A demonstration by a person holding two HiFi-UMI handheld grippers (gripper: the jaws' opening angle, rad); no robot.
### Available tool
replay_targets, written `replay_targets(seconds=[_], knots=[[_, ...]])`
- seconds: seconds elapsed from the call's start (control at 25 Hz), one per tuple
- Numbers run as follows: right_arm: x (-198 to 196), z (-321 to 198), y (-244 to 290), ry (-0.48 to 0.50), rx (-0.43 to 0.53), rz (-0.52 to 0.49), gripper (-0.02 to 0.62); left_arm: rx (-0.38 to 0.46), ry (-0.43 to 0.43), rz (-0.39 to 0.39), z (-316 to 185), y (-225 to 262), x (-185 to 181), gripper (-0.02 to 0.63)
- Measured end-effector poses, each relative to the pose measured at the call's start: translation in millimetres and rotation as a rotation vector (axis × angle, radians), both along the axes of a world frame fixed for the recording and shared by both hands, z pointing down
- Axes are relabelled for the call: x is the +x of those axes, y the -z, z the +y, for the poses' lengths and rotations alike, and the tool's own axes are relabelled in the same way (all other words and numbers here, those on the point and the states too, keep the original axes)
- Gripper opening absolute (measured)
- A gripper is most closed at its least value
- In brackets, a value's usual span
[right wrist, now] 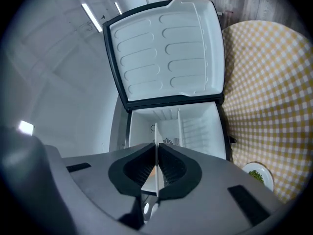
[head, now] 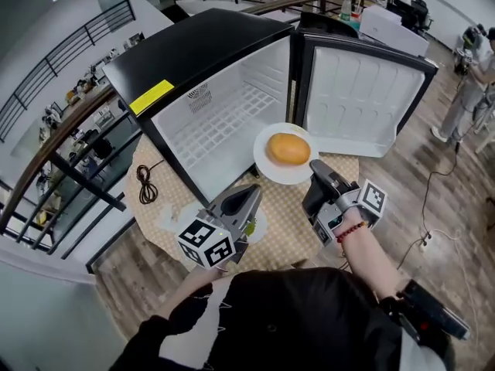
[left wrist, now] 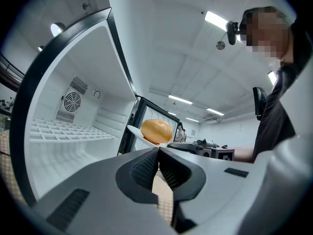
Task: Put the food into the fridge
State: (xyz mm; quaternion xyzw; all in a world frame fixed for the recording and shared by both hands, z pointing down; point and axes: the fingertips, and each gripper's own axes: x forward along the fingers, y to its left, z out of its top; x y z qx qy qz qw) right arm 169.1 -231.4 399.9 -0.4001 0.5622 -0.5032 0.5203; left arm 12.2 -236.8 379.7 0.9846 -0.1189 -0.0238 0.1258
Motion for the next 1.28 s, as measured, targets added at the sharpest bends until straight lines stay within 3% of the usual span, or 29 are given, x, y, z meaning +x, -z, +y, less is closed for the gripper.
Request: replay_targets(seconds=[0.48, 0.88, 1.28], knots=[[10, -78, -7, -0.071, -0.085, -0.022, 0.029, 0.012, -0.08, -0.032, -42, -9, 21, 0.012], [14, -136, -20, -0.218, -0.228, 0.056, 0.029, 0.031, -0.16, -0.073, -74, -24, 42, 0.012], [9, -191, -21, -0.226, -0.267, 0.048, 0.029, 0.034, -0.186, -0.082, -87, -41, 41, 0.012]])
